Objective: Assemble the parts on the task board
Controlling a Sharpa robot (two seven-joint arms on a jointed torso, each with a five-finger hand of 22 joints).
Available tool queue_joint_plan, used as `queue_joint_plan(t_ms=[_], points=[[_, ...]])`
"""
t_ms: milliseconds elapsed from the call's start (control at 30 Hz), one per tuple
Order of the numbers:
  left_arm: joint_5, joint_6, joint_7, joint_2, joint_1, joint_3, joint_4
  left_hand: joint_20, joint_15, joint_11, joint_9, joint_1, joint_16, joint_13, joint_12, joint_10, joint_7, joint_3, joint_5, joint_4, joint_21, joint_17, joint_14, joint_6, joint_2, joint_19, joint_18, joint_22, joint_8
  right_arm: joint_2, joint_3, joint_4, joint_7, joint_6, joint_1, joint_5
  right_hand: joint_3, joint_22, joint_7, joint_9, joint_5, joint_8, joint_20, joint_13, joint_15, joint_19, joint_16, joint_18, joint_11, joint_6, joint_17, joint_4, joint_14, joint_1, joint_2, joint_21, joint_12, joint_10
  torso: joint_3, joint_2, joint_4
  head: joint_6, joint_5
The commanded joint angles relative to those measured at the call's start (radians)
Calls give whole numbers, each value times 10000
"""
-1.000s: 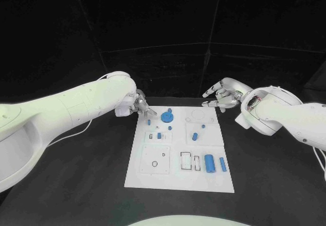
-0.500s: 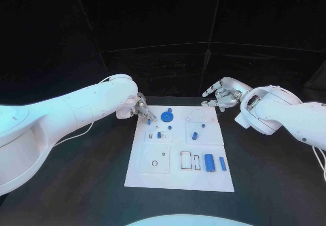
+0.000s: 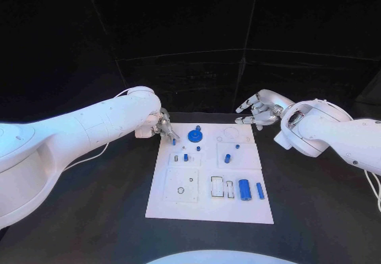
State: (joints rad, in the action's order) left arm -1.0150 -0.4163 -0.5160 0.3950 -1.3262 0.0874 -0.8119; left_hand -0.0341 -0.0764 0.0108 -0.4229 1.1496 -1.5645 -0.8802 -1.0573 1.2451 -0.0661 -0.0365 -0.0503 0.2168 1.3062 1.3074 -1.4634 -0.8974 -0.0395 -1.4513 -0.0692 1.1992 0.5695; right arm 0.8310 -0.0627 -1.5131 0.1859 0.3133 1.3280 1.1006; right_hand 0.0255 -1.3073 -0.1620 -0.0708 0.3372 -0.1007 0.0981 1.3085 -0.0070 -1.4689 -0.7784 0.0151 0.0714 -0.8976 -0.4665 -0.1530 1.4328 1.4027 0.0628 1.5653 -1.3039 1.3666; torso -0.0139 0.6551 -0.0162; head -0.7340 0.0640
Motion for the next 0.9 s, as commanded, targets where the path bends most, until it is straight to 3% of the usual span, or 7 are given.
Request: queue_joint_plan(t_ms=[33,400,700,900], points=[[-105,-73,70,-28,-13,-6,30,-2,37,-34,23,168,-62,12,-59,43,-20,-31,2,-127,60,2634,-1074,-60,-35,-77,-71,13,29,-16,7,-11,-75,-32,20,38,-28,-2635,7,11,35,-28,-16,16,-65,-1019,-43,-151,-12,-47,-1,12,-11,50,-27,55,26,-64,3,6,-6,-13,-1],[-105,58,230,-73,-4,-6,67,-1,34,-29,117,642,-62,57,-40,20,-19,-291,3,-508,47,2634,-1074,-6,-306,-70,-73,15,-14,-33,7,-4,-72,-45,20,38,-28,-2635,7,11,35,-28,-16,16,-65,-1019,-43,-151,-12,-47,-1,12,-11,50,-27,55,26,-64,-1,2,-8,-33,8],[-102,-204,391,-105,1,-6,71,22,3,17,278,1661,-62,231,128,-95,21,-1039,1,-1387,46,2634,-1074,82,-555,-69,-71,44,-155,-36,7,-12,-59,-76,20,38,-28,-2635,7,11,38,-28,-16,19,-65,-1019,-43,-151,-12,-46,-1,12,-11,51,-31,55,23,-62,-2,0,-4,-62,13],[-100,-306,421,-102,12,-5,54,16,24,-7,430,1886,-62,350,255,-122,-11,-1647,-6,-1841,61,2634,-1074,37,-562,-75,-63,86,-297,-40,7,-14,-53,-83,20,38,-29,-2635,6,13,58,-28,-16,31,-64,-1019,-43,-151,-12,-40,-1,8,-11,58,-49,55,8,-51,-4,-4,-16,-64,7]])
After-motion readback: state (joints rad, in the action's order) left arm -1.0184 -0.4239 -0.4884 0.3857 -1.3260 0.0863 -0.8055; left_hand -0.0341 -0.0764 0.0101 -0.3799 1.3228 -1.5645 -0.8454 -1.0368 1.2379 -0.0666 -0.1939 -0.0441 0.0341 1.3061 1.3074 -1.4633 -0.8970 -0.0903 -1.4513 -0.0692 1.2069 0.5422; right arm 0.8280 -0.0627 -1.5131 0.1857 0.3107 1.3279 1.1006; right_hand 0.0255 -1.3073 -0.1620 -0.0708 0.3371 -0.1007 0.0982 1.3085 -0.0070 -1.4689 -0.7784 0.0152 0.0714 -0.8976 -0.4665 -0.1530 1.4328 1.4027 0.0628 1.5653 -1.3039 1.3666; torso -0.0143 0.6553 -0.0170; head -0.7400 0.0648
